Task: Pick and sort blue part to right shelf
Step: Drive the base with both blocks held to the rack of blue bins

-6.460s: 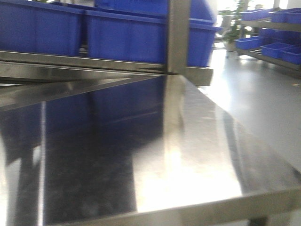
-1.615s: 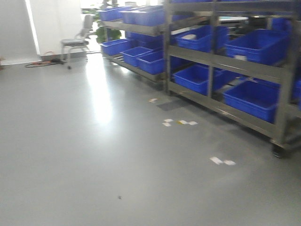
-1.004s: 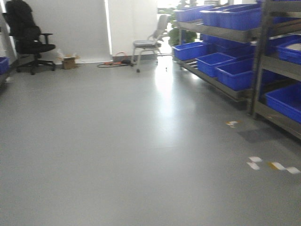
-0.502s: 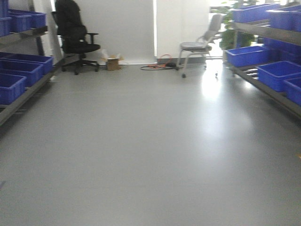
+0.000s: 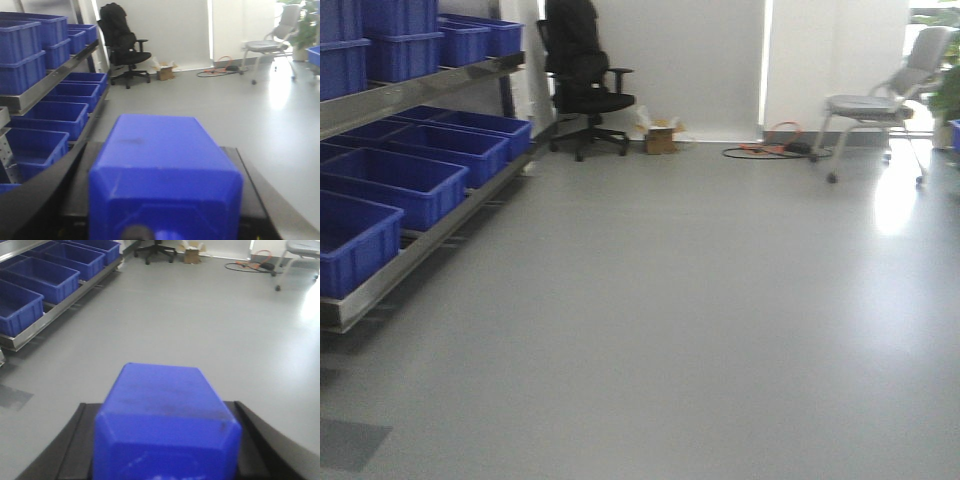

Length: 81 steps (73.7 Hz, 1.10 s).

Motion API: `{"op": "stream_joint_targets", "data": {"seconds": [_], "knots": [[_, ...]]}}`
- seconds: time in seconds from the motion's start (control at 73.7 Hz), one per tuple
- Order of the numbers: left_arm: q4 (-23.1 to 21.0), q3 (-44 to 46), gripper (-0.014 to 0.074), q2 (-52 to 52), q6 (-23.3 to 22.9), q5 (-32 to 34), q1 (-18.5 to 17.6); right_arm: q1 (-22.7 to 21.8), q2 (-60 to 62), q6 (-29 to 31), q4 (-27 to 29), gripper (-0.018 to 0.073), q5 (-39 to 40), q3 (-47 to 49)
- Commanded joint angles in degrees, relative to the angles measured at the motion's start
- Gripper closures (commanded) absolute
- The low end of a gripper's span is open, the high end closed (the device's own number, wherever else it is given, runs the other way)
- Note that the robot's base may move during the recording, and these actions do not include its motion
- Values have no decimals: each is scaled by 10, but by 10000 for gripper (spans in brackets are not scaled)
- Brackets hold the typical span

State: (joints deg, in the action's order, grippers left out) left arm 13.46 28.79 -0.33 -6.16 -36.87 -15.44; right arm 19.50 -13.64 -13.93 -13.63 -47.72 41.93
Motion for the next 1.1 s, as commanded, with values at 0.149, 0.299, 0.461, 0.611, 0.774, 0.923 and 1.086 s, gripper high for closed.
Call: {"op": "stream_joint_targets", "data": {"seconds": [0.149, 0.299, 0.461, 0.611, 0.774, 0.923, 1.086], "knots": [[5, 16, 326, -10, 0, 48, -2, -2, -10, 4, -14, 351, 52, 15], [5, 16, 326, -10, 0, 48, -2, -2, -10, 4, -14, 351, 52, 15], [5, 16, 326, -10, 0, 48, -4, -2, -10, 4, -14, 351, 52, 15], [5, 16, 326, -10, 0, 48, -4, -2, -10, 4, -14, 351, 52, 15], [5, 16, 326, -10, 0, 48, -4, -2, -10, 4, -14, 351, 52, 15], [5, 16, 326, -10, 0, 48, -4, -2, -10, 4, -14, 351, 52, 15], [5, 16, 326, -10, 0, 48, -4, -2, -10, 4, -14, 351, 52, 15]]}}
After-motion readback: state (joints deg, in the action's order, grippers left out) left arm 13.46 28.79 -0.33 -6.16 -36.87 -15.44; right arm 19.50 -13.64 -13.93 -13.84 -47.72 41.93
